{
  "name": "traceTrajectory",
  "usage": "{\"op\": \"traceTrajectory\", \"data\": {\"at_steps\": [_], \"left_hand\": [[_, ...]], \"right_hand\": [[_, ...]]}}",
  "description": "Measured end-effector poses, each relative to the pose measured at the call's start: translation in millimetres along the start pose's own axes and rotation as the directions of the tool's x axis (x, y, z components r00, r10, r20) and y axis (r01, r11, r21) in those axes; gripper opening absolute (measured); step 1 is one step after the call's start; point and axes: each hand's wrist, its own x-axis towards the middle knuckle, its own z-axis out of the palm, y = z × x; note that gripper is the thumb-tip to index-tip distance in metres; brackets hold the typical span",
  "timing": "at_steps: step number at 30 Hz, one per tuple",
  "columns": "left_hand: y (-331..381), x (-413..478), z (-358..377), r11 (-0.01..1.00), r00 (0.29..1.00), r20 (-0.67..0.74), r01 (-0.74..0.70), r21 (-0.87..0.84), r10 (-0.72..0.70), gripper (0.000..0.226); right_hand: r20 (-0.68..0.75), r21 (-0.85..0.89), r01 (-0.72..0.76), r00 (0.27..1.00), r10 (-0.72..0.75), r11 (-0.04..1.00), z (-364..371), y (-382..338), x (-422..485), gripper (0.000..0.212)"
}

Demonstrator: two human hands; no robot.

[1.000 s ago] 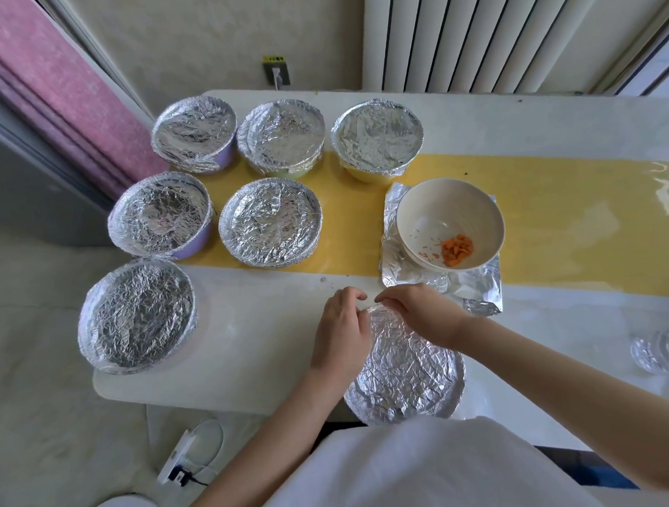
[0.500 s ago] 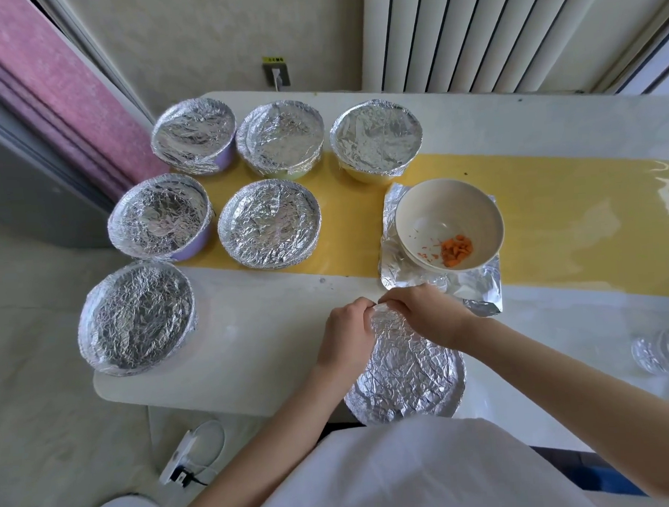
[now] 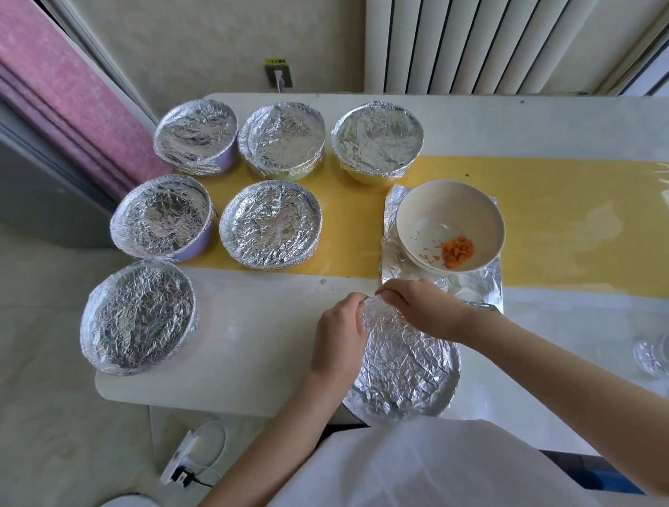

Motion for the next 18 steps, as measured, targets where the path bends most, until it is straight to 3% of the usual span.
{"op": "traceTrajectory", "data": {"at_steps": [6,8,11,14,16,18], "left_hand": [[-9.9,-7.8,-9.1,0.958,0.958,-0.053,-0.277,0.081,0.281,0.035],[-12.4,-13.2,-7.9,0.951,0.951,-0.062,-0.299,0.075,0.304,0.038],[-12.9,-16.9,-4.2,0.953,0.950,-0.091,-0.294,0.070,0.299,0.041],[-10.0,-17.4,-3.1,0.952,0.942,-0.141,-0.302,0.044,0.305,0.027],[-8.2,-16.0,-4.0,0.949,0.937,-0.155,-0.315,0.020,0.314,0.014],[-9.0,-14.9,-3.9,0.949,0.937,-0.156,-0.314,0.022,0.314,0.006]], "right_hand": [[0.105,0.185,-0.064,0.993,0.046,0.981,-9.9,-12.9,-8.8,0.037],[0.161,0.222,-0.076,0.986,0.040,0.972,-13.1,-15.7,-12.8,0.036],[0.170,0.175,-0.051,0.985,0.020,0.983,-15.6,-16.8,-16.0,0.034],[0.123,0.095,0.019,0.992,-0.031,0.995,-14.2,-17.1,-17.5,0.034],[0.054,-0.022,0.092,0.994,-0.091,0.995,-12.6,-19.2,-19.3,0.034],[-0.018,-0.173,0.144,0.989,-0.149,0.974,-9.3,-23.4,-21.8,0.048]]}}
